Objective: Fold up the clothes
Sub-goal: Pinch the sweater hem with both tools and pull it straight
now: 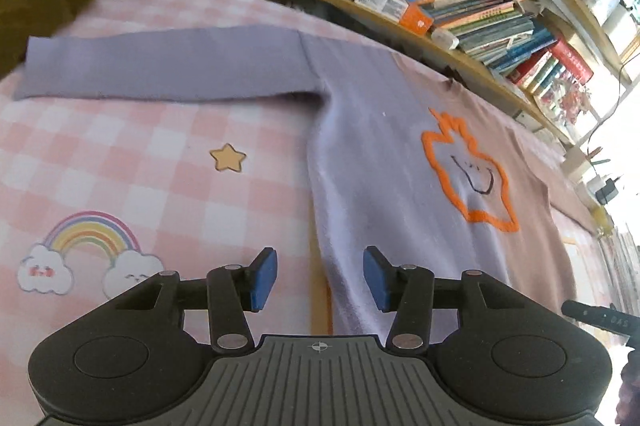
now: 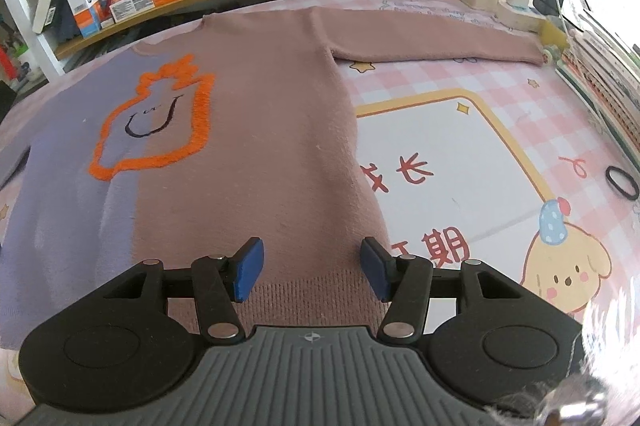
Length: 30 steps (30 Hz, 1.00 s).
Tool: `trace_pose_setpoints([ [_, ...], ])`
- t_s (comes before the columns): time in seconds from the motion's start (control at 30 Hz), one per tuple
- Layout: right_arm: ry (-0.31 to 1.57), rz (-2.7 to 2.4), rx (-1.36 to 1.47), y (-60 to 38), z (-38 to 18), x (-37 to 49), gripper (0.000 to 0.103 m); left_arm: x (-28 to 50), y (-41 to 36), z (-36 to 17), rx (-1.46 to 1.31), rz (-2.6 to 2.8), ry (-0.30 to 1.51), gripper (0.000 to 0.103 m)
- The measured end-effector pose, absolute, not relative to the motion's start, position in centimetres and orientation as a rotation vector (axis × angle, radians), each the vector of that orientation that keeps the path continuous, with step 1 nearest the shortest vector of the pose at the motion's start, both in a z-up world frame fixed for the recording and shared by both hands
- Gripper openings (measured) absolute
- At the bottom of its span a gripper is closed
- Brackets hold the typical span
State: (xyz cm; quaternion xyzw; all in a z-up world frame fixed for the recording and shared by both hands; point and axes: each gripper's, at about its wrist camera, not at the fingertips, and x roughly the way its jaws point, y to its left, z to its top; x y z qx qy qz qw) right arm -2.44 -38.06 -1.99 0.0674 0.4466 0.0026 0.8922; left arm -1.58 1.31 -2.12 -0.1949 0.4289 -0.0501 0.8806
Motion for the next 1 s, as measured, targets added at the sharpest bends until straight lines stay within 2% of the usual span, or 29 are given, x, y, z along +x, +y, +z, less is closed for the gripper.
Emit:
trace_pose_setpoints([
  [0.13, 0.929, -0.001, 0.162, -38.4, -2.2, -2.5, 0.051, -1.6, 1.0, -2.2, -0.409, -0.112, 0.899, 0.048],
  [0.27, 0.928, -0.001, 0.178, -38.7, -2.2, -2.6, 0.048, -1.5, 0.6, -2.3, -0.410, -0.118, 0.905, 0.043],
  [0.3, 0.927, -0.002, 0.186, -38.9, -2.2, -2.6, 0.046, -1.5, 0.5, -2.3, -0.406, -0.113, 0.906, 0.038],
  [0.33, 0.926, -0.003, 0.195, -39.0, -2.2, -2.6, 0.045, -1.4, 0.5, -2.5, -0.410, -0.111, 0.912, 0.017],
  [0.37, 0.928, -0.001, 0.199, -39.1, -2.3, -2.6, 0.043, -1.3, 0.5, -2.6, -0.413, -0.110, 0.918, 0.004],
  [0.43, 0.934, 0.009, 0.197, -39.0, -2.4, -2.4, 0.029, -1.3, 0.5, -2.8, -0.425, -0.104, 0.921, 0.004],
  [0.5, 0.933, 0.017, 0.191, -39.0, -2.4, -2.2, 0.010, -1.4, 0.9, -2.9, -0.441, -0.084, 0.916, 0.004],
  [0.53, 0.931, 0.024, 0.193, -39.1, -2.5, -2.0, 0.008, -1.4, 1.1, -2.9, -0.452, -0.076, 0.914, 0.004],
  [1.0, 0.893, 0.028, 0.162, -39.4, -2.9, -1.0, 0.005, -1.4, 0.1, -2.8, -0.406, -0.088, 0.912, 0.004],
])
